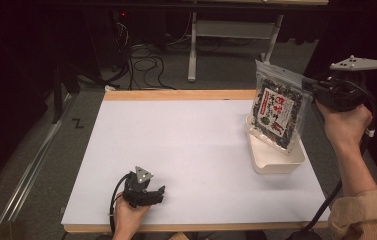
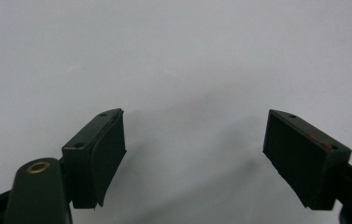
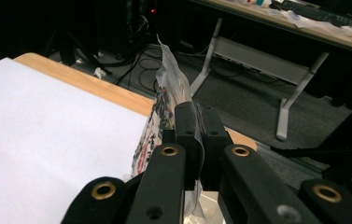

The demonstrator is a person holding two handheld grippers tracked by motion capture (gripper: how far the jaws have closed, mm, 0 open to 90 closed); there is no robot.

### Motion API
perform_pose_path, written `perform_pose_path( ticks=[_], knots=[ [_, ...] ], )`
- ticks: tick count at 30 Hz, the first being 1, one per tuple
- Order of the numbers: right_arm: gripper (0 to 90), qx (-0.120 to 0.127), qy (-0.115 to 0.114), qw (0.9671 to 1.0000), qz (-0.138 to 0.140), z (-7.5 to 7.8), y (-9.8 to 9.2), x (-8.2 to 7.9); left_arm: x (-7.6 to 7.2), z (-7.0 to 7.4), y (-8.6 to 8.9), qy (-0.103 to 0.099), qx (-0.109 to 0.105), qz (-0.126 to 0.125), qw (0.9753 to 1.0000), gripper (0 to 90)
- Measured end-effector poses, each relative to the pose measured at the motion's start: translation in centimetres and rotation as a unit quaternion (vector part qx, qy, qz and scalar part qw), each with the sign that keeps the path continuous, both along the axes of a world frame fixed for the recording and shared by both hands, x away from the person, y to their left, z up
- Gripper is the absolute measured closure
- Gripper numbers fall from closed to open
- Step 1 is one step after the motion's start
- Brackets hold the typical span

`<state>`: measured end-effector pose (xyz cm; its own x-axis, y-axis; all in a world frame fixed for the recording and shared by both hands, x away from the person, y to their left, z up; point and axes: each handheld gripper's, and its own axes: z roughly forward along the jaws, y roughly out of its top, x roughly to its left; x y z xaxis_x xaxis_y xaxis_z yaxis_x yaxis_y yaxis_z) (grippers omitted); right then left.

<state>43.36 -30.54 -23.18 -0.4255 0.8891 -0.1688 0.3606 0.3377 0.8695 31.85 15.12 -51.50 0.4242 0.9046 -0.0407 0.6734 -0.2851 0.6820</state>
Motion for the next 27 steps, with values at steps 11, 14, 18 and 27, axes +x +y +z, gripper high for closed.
perform_pose_path(
  ticks=[11,14,18,27],
  knots=[
    [90.0,0.005,-0.012,0.9998,-0.018,0.4,-1.0,-0.5,0.0,0.0,-0.2,0.000,0.001,0.000,1.0000,21.5],
    [90.0,0.005,-0.013,0.9996,-0.025,0.2,-1.2,-0.3,-0.1,0.0,-0.1,-0.002,-0.001,0.001,1.0000,21.5],
    [90.0,-0.005,-0.009,0.9994,-0.032,-0.1,-1.2,0.0,-0.1,0.0,-0.2,0.000,-0.001,0.002,1.0000,21.5],
    [90.0,-0.009,-0.004,0.9996,-0.028,-1.6,-0.3,1.5,-0.1,0.0,-0.1,-0.003,-0.002,0.001,1.0000,21.5]
  ],
)
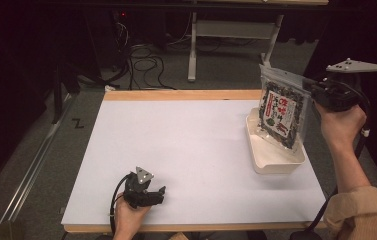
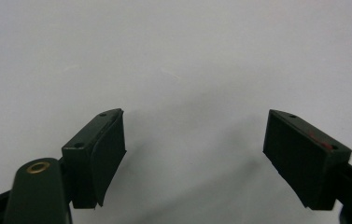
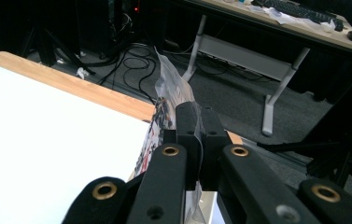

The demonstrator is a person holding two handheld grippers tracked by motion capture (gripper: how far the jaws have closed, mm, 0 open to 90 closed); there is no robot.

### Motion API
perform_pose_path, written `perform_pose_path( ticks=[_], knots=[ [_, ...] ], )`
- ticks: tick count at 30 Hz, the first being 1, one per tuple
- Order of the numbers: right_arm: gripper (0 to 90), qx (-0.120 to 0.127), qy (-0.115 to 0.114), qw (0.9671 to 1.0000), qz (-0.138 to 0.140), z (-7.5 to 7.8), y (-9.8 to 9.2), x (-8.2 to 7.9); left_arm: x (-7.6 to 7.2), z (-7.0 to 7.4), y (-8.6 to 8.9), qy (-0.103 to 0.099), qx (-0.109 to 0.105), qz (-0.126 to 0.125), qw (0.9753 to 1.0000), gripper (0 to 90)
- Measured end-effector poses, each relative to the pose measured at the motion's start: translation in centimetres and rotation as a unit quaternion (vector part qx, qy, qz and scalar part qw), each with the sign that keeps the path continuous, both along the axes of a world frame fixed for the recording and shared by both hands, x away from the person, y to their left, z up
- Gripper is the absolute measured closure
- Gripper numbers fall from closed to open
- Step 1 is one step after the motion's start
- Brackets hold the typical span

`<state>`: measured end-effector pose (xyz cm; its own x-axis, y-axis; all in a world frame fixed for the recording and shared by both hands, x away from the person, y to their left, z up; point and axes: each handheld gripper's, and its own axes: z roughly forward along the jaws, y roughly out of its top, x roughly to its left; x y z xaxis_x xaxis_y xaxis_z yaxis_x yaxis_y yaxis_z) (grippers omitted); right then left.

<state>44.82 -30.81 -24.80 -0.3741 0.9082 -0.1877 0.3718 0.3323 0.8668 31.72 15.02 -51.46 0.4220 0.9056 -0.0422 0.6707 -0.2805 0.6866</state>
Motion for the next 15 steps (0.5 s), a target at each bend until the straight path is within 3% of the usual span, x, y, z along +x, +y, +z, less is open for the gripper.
perform_pose_path(
  ticks=[9,15],
  knots=[
    [90.0,0.011,0.018,0.9997,0.011,-2.9,-0.9,0.3,-0.1,0.0,-0.1,-0.001,0.001,0.000,1.0000,21.5],
    [90.0,0.030,0.024,0.9991,0.018,-4.2,-2.6,-0.5,0.0,-0.1,-0.2,0.002,0.004,-0.001,1.0000,21.5]
  ],
)
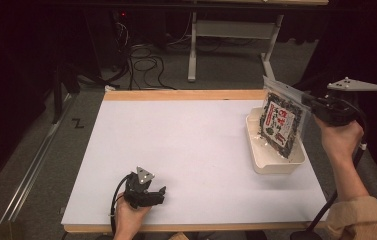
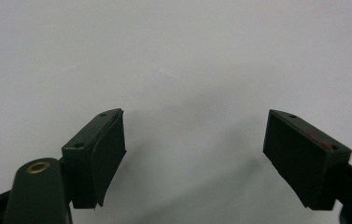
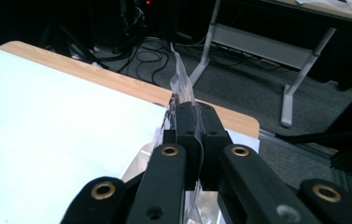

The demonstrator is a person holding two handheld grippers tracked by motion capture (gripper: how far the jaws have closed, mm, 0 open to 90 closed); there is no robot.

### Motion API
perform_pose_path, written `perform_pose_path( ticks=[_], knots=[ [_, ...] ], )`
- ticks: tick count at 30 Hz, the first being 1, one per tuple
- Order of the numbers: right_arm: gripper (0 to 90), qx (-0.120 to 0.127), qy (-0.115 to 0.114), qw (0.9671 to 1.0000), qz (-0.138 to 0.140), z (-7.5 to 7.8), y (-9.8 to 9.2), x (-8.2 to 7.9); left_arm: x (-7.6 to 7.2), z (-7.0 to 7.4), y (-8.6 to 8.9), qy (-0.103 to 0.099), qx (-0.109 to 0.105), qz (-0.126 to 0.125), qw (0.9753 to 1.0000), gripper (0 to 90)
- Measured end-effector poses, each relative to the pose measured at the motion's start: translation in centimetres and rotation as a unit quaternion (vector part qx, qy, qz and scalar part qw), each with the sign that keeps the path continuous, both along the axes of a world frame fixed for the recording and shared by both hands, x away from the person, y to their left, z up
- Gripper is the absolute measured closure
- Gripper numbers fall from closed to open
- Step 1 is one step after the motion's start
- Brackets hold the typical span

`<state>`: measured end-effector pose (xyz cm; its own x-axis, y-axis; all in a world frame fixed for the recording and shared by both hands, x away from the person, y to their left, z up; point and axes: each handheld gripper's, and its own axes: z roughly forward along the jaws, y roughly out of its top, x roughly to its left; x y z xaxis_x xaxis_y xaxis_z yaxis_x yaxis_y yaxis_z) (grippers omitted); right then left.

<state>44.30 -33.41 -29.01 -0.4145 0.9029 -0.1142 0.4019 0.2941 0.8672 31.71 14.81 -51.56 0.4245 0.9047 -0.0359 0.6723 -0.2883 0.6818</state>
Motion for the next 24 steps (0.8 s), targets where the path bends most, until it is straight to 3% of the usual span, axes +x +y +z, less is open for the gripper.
perform_pose_path(
  ticks=[9,24],
  knots=[
    [89.4,0.012,0.005,0.9999,0.008,-1.4,-2.4,-1.5,0.0,-0.1,-0.3,0.003,0.003,-0.001,1.0000,21.5],
    [86.5,0.028,0.015,0.9994,-0.014,-2.9,-4.3,-1.4,-0.1,-0.2,-0.2,0.005,0.000,0.001,1.0000,21.5]
  ],
)
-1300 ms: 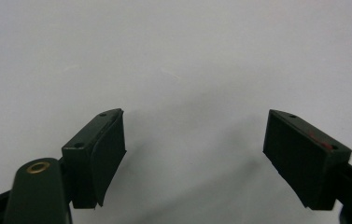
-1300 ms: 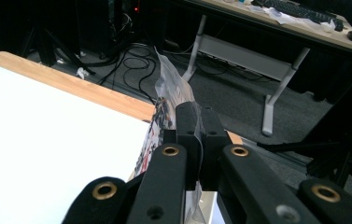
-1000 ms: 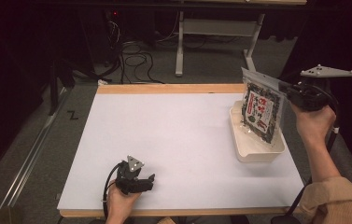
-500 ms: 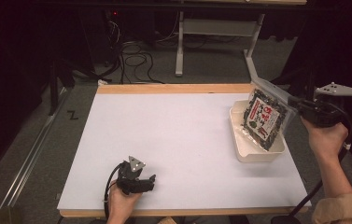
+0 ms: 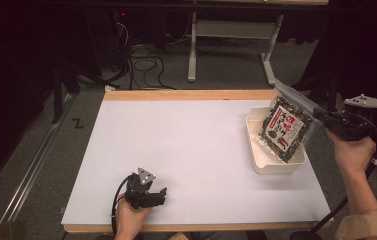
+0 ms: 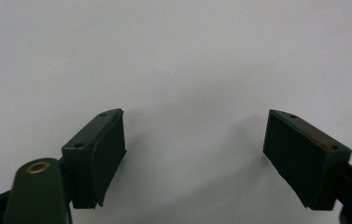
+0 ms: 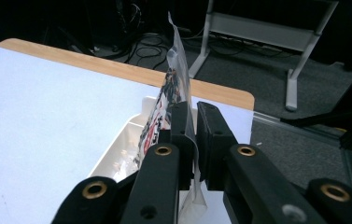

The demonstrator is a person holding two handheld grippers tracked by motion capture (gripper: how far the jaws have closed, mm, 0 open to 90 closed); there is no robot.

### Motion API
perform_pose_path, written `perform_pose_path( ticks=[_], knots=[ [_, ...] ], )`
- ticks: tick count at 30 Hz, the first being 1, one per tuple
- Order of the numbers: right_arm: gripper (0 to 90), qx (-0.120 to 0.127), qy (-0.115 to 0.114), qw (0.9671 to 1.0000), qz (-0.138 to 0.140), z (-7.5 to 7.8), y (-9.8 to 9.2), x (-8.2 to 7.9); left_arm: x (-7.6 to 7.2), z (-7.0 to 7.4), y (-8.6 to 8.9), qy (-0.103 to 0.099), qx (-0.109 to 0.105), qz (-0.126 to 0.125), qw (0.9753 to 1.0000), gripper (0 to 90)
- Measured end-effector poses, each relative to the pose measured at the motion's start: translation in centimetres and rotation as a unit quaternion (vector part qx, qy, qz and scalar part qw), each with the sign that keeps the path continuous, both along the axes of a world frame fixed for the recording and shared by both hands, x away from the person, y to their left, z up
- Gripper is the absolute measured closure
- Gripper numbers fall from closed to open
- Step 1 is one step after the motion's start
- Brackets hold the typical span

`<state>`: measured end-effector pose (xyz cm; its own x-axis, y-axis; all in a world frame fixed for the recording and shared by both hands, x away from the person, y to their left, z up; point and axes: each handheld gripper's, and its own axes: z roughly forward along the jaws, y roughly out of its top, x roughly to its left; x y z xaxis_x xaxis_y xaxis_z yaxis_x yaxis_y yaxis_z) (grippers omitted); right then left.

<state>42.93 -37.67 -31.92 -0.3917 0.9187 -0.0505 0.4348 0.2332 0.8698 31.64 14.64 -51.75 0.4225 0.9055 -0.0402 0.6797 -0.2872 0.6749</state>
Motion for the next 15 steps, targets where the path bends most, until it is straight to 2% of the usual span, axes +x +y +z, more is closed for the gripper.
perform_pose_path(
  ticks=[6,9,13,15],
  knots=[
    [85.5,-0.009,0.002,0.9998,-0.015,-0.49,-0.20,0.19,-0.01,0.01,-0.05,0.000,0.000,-0.002,1.0000,21.4],
    [83.7,-0.004,-0.002,0.9998,-0.021,-0.78,-0.39,0.18,-0.04,0.05,0.03,-0.002,0.000,-0.001,1.0000,21.4],
    [79.8,0.001,0.001,0.9998,-0.021,-0.84,-0.44,0.32,-0.02,0.09,0.01,-0.003,-0.002,0.000,1.0000,21.4],
    [72.4,0.001,0.005,0.9997,-0.022,-0.83,-0.43,0.42,-0.05,0.11,-0.01,-0.005,-0.002,0.000,1.0000,21.4]
  ],
)
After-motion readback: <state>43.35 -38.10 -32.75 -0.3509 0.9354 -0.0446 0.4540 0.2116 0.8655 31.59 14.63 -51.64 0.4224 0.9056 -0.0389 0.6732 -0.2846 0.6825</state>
